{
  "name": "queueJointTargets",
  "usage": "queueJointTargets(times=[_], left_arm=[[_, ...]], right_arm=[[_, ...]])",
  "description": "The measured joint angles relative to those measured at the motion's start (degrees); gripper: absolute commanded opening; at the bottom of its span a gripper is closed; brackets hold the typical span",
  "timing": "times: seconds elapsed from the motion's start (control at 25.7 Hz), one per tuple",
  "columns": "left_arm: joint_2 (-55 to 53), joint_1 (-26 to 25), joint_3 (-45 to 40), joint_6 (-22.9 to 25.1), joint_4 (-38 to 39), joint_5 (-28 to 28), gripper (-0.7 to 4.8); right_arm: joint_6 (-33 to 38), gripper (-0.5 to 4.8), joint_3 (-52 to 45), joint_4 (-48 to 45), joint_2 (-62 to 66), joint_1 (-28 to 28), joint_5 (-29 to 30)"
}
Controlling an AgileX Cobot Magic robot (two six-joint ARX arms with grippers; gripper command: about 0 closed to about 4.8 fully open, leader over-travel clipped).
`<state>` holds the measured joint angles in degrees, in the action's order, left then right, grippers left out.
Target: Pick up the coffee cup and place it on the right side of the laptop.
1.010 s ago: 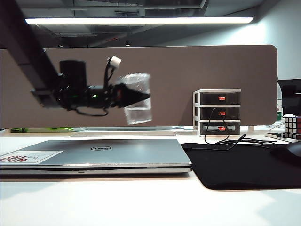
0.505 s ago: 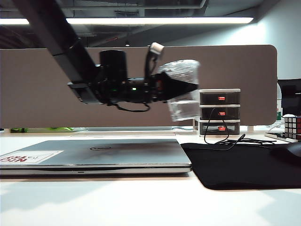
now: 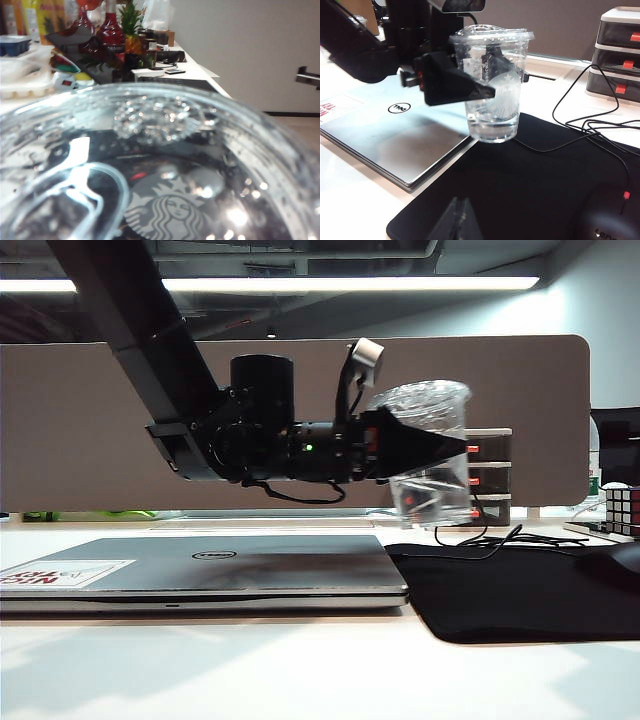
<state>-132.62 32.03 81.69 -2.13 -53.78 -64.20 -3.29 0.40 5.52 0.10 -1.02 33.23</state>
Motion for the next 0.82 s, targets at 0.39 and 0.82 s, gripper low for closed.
queueJointTargets(times=[0.39,0.82], left_arm=[[0.7,4.7,-5.2,2.8,-5.4,9.2,3.63],[0.7,8.0,-5.6,11.2,4.8,15.5,3.64]], right_arm=[[0.0,-0.01,0.0,0.0,0.0,0.0,0.0],[0.0,-0.01,0.0,0.0,0.0,0.0,0.0]])
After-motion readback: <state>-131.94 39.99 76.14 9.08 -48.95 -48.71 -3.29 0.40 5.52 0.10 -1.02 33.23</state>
